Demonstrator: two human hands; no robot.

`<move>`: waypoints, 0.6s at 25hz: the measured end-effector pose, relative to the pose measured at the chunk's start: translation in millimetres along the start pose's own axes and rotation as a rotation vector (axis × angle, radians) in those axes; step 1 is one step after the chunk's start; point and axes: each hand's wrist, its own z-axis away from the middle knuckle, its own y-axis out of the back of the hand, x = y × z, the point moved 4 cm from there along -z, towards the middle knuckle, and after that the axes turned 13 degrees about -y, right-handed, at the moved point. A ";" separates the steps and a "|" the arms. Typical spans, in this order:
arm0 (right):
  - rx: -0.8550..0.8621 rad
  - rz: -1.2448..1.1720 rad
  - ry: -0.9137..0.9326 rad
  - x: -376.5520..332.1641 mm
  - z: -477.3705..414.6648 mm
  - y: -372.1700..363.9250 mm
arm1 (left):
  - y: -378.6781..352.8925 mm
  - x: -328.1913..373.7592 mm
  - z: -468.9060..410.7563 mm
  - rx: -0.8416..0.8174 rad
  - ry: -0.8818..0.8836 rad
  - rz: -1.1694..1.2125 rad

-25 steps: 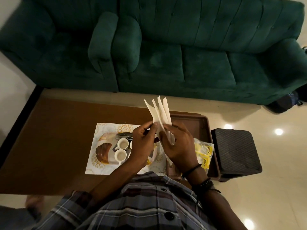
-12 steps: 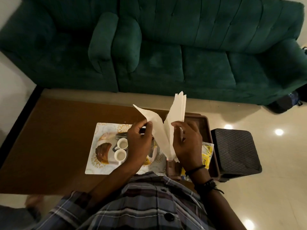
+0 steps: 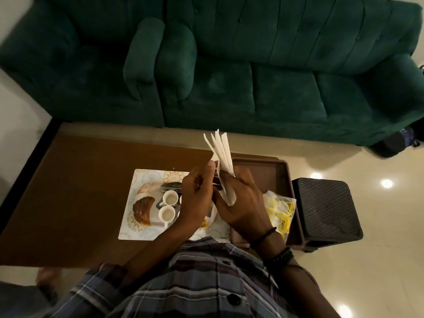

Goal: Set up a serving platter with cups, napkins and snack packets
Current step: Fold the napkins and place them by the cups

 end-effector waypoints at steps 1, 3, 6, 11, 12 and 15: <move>0.014 -0.008 -0.007 1.6 -0.6 1.0 | -0.7 -1.6 0.4 0.002 0.052 0.071; 0.061 -0.019 -0.035 6.4 -2.0 2.5 | -1.2 -1.7 1.2 -0.006 0.089 0.167; 0.144 -0.179 -0.174 19.0 -6.8 7.2 | 2.8 0.5 -0.6 -0.010 -0.011 0.050; -0.005 -0.681 -0.468 31.8 -8.8 2.9 | 6.2 -17.1 -3.9 0.034 0.336 0.090; -0.034 -0.723 -0.481 31.2 -7.7 1.6 | 2.4 -20.9 -1.2 0.021 0.491 0.223; -0.054 -0.719 -0.474 30.0 -6.6 1.5 | -4.3 -24.5 5.0 -0.020 0.709 0.540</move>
